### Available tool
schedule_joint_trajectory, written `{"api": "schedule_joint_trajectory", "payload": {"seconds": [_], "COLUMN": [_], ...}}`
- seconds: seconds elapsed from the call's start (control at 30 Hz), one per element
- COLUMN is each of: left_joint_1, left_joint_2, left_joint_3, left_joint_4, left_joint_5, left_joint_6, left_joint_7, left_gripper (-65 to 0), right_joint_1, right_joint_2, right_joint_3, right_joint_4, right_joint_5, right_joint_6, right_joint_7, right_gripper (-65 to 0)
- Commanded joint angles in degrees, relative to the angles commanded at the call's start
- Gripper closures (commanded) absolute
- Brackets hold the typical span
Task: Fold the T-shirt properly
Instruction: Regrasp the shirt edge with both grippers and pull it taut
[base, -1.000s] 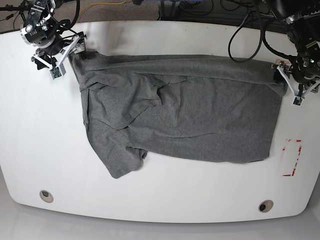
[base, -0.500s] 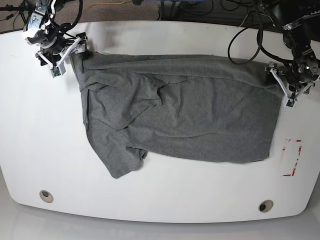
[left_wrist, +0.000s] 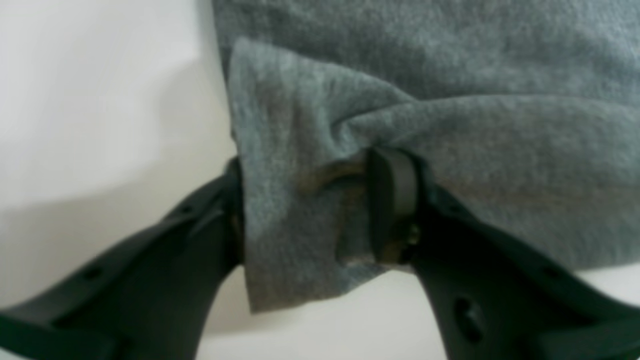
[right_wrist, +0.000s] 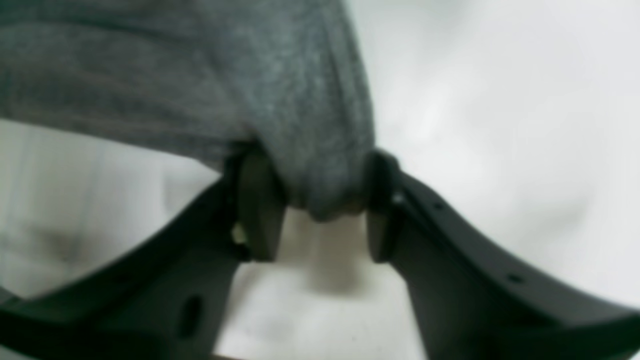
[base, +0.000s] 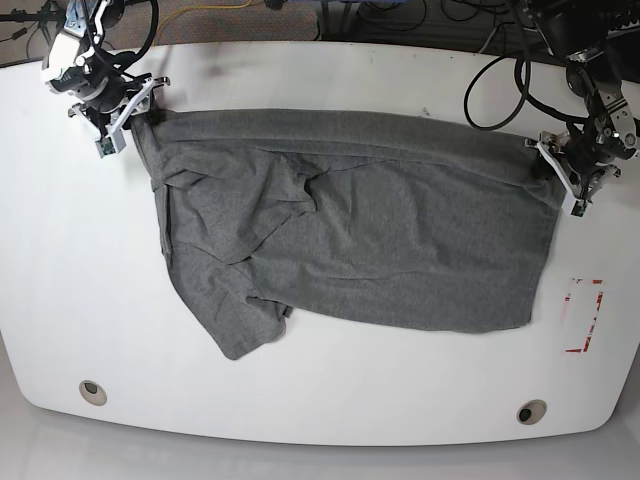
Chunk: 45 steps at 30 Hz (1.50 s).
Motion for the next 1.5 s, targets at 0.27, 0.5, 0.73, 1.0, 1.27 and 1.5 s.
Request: {"api": "schedule_joint_trajectory", "payload": {"seconds": [0.27, 0.5, 0.73, 1.0, 1.27, 1.5], "left_joint_1": [4.0, 8.2, 10.4, 14.9, 16.8, 17.9], "left_joint_2": [-0.2, -0.1, -0.2, -0.3, -0.3, -0.4], "left_joint_3": [0.0, 0.0, -0.1, -0.1, -0.4, -3.2], "left_joint_4": [5.5, 11.4, 15.9, 19.6, 20.7, 20.7], "left_joint_5": [0.0, 0.0, 0.0, -0.1, 0.1, 0.2], "left_joint_6": [0.0, 0.0, 0.0, 0.0, 0.0, 0.0], "left_joint_7": [0.1, 0.4, 5.5, 5.7, 5.7, 5.8], "left_gripper": [-26.8, -26.8, -26.8, -26.9, -37.8, -39.4], "right_joint_1": [-1.3, -3.1, -6.0, -9.7, -11.9, -12.9], "right_joint_2": [5.5, 7.8, 8.6, 8.4, 8.3, 8.4], "right_joint_3": [-3.2, -3.6, -3.6, -3.6, -3.6, -3.6], "right_joint_4": [0.3, 0.9, 4.2, 7.7, 7.9, 8.0], "right_joint_5": [0.0, 0.0, 0.0, 0.0, 0.0, 0.0], "right_joint_6": [0.00, 0.00, 0.00, 0.00, 0.00, 0.00], "right_joint_7": [-0.1, -0.1, -1.0, -1.9, -1.9, -1.9], "right_gripper": [-4.9, -4.9, -4.9, -4.9, -4.9, -4.9]}}
